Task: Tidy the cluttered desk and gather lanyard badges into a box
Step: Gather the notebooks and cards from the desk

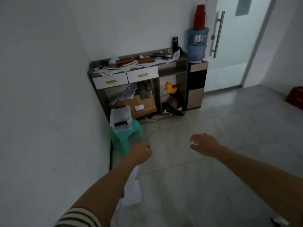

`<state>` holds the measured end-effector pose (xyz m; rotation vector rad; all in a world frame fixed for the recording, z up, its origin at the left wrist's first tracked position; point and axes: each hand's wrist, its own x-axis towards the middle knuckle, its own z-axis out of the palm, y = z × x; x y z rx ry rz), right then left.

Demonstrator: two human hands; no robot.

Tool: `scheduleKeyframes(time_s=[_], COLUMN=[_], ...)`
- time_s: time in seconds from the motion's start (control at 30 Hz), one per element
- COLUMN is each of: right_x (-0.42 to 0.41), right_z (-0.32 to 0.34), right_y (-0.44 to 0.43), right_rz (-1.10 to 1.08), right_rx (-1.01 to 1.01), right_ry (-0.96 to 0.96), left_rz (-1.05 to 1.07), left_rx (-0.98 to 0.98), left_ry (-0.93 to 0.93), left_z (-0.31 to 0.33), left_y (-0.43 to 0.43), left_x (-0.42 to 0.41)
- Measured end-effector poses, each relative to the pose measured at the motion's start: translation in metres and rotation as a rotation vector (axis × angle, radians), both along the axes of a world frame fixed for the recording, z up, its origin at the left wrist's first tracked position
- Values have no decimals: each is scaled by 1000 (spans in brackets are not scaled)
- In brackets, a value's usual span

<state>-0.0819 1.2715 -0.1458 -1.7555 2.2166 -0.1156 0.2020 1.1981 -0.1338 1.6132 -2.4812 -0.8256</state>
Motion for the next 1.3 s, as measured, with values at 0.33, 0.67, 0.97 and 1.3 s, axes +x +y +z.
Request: scheduleKeyframes(time_s=[0.33, 0.67, 0.97, 1.3], right_x=[-70, -90, -153, -232], right_z=[22, -10, 5, -14], right_y=[-285, -530, -722, -938], right_rz=[152, 239, 140, 192], right_rx=[38, 13, -44, -29], right_ry=[44, 77, 40, -90], left_rz=[177, 208, 92, 144], left_rx=[30, 5, -32, 27], left_ry=[36, 85, 63, 56], left_z=[11, -2, 15, -8], left_y=[-226, -472, -698, -892], left_x=[-54, -82, -142, -222])
